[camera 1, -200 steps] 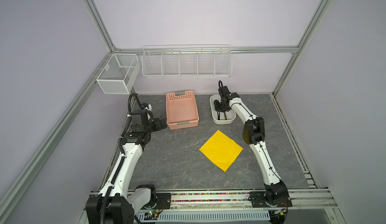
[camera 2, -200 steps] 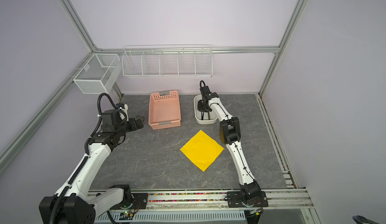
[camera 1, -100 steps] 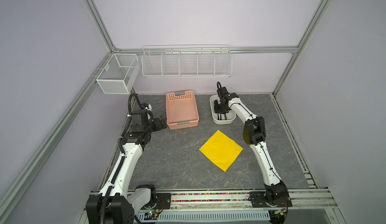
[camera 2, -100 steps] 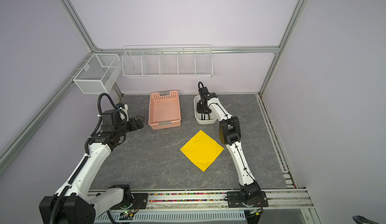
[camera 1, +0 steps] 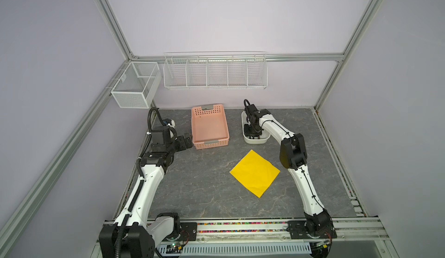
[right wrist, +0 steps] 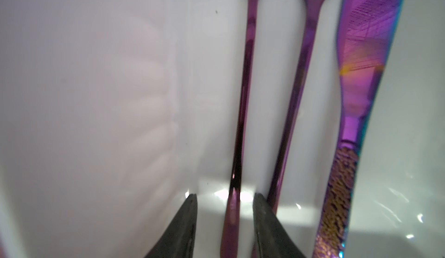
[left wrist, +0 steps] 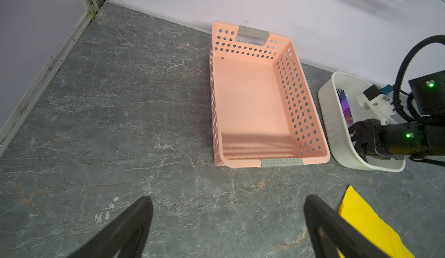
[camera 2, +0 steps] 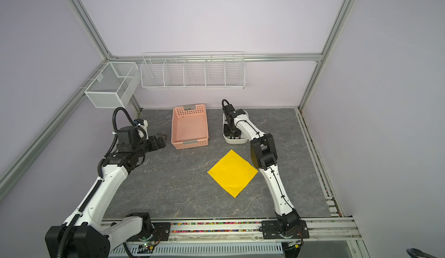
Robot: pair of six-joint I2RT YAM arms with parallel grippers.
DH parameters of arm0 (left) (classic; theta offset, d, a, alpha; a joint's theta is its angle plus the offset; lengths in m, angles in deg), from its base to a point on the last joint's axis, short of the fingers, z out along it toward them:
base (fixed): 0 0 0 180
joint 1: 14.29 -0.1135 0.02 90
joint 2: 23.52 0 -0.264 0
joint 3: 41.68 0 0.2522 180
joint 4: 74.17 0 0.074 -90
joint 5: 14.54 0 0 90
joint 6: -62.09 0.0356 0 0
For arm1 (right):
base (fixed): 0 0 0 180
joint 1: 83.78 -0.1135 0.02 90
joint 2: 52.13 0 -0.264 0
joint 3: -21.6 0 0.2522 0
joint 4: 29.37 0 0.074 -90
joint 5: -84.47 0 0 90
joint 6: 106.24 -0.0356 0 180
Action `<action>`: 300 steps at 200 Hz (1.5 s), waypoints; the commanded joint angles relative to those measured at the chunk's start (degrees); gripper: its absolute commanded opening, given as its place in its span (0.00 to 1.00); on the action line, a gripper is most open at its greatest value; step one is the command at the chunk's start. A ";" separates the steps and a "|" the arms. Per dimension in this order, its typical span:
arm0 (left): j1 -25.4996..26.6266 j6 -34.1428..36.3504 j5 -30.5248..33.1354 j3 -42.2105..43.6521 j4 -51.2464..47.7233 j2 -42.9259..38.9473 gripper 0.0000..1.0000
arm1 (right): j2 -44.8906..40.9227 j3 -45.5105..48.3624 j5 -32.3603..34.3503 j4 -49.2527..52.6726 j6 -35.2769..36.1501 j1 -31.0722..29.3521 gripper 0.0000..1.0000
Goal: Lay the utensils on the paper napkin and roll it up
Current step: 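Lower the open right gripper around the purple spoon handle in the tray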
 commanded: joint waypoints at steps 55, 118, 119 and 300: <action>-0.34 -0.55 -1.23 -0.66 -0.68 -0.88 0.98 | -9.31 13.02 0.86 -0.15 -3.24 -3.27 0.43; -0.35 -0.92 -1.84 -0.57 -0.54 -0.70 0.98 | -13.60 18.99 0.42 -4.00 -3.10 -3.38 0.43; -0.37 -0.92 -1.88 -0.57 -0.58 -0.70 0.98 | -13.65 18.97 0.42 -4.05 -3.10 -3.32 0.43; -0.31 -0.83 -1.40 -0.68 -0.62 0.50 0.98 | 3.74 -8.20 3.22 0.09 -0.73 -0.19 0.28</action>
